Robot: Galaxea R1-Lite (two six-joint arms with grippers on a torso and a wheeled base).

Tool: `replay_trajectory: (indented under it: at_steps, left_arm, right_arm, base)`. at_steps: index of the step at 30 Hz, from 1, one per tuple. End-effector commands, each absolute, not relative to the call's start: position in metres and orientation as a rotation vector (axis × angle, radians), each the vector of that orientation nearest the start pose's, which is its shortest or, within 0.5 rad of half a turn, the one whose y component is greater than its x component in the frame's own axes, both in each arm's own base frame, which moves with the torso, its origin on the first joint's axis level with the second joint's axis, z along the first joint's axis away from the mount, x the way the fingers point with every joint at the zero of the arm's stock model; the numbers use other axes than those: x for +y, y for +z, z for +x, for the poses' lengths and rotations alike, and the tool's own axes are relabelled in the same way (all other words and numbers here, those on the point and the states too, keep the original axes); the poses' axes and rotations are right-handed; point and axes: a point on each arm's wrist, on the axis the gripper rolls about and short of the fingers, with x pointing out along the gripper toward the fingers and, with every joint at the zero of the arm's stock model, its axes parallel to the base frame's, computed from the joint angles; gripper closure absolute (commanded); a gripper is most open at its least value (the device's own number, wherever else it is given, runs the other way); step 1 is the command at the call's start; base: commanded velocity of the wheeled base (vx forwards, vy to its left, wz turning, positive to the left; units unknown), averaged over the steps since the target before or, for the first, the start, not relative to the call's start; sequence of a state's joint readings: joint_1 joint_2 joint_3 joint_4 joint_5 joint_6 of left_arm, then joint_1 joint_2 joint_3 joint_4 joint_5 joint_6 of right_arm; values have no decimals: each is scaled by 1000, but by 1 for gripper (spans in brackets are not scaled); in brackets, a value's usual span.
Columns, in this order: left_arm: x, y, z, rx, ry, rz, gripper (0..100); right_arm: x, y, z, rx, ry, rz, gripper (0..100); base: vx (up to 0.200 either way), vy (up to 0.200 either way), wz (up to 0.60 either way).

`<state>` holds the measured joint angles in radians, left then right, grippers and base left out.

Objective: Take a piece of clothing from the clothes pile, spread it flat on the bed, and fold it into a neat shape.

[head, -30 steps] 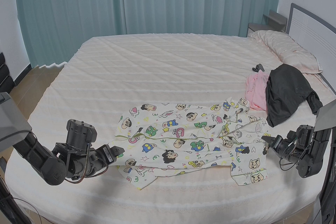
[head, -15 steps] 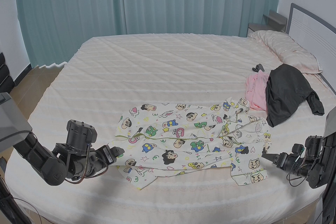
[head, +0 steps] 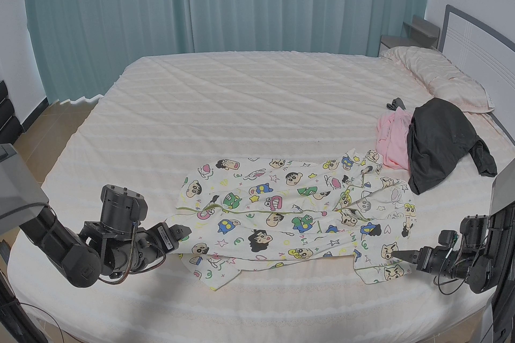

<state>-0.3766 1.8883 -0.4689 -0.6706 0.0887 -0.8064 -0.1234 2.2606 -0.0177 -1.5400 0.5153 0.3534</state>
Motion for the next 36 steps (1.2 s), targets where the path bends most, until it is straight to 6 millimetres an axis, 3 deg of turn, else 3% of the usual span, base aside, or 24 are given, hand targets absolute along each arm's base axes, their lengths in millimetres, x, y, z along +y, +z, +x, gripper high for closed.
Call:
replay_trajectory:
  at_steps: [1,8,9,19,23,28,36]
  left_arm:
    - [-97,54,251,791,35,-592,0]
    - [-97,54,251,791,34,-590,0]
    - [-97,54,251,791,34,-590,0]
    - [-97,54,251,791,33,-589,0]
    - [-96,56,246,788,34,-583,0]
    - [-97,72,225,762,-24,-590,0]
    - [-111,68,208,809,-88,-548,0]
  right_arm:
    - [-14,-24,211,792,245,569,0]
    - [-5,-35,209,861,286,529,0]
    - [-5,-35,209,861,287,529,100]
    - [-2,-36,212,836,236,496,100]
    - [-3,-20,210,808,238,500,100]
    - [-2,11,205,724,283,519,100]
    - [-2,50,195,586,304,577,100]
  base:
    - [0,0,0]
    - [0,0,0]
    - [0,0,0]
    - [0,0,0]
    - [0,0,0]
    - [0,0,0]
    - [0,0,0]
